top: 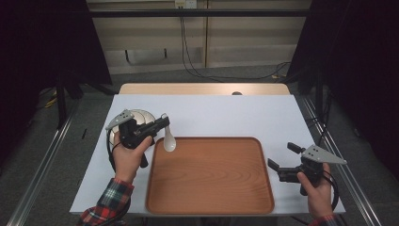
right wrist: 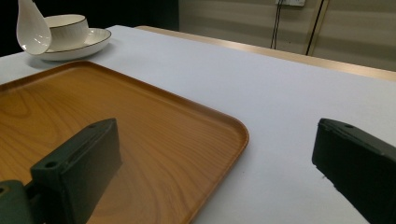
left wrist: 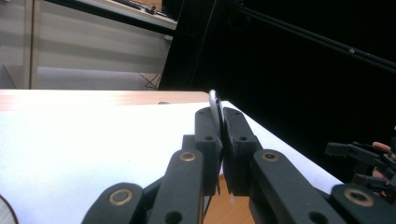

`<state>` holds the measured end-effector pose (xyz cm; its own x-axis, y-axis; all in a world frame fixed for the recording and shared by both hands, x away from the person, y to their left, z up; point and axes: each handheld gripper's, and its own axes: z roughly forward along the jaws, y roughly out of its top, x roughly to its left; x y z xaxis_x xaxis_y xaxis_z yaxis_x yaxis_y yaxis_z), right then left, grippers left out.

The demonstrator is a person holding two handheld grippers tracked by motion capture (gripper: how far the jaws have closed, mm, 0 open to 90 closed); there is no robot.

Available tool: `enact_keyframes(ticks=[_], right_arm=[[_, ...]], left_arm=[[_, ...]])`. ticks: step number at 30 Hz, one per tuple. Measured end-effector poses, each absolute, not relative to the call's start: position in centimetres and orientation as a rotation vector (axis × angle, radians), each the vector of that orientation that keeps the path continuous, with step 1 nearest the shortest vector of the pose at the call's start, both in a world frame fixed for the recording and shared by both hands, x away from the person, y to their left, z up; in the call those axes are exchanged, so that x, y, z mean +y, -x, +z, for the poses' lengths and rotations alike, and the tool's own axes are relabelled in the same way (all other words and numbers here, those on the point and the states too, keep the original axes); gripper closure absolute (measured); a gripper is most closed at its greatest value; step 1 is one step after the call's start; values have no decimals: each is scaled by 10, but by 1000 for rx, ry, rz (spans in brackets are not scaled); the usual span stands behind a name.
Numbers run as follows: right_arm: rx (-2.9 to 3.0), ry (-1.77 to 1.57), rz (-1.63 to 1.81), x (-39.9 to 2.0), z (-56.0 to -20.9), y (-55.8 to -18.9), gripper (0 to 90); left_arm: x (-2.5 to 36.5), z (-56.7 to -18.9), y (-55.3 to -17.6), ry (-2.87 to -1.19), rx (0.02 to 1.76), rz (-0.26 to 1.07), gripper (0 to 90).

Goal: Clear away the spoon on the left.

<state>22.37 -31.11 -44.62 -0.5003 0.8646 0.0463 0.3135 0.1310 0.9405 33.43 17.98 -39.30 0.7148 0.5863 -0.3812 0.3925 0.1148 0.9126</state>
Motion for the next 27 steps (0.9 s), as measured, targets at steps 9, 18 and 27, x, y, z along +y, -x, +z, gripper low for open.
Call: enact_keyframes(ticks=[9,18,27], right_arm=[[1889,-1124,1370,-311,-447,-224,8],[1891,-1121,1372,-310,-446,-224,9],[1893,-1122,1371,-311,-446,-224,9]], left_arm=[[174,-398,-327,-1504,839,148,857],[171,-404,-321,-1540,827,131,856],[170,-410,-317,-1549,829,130,856]])
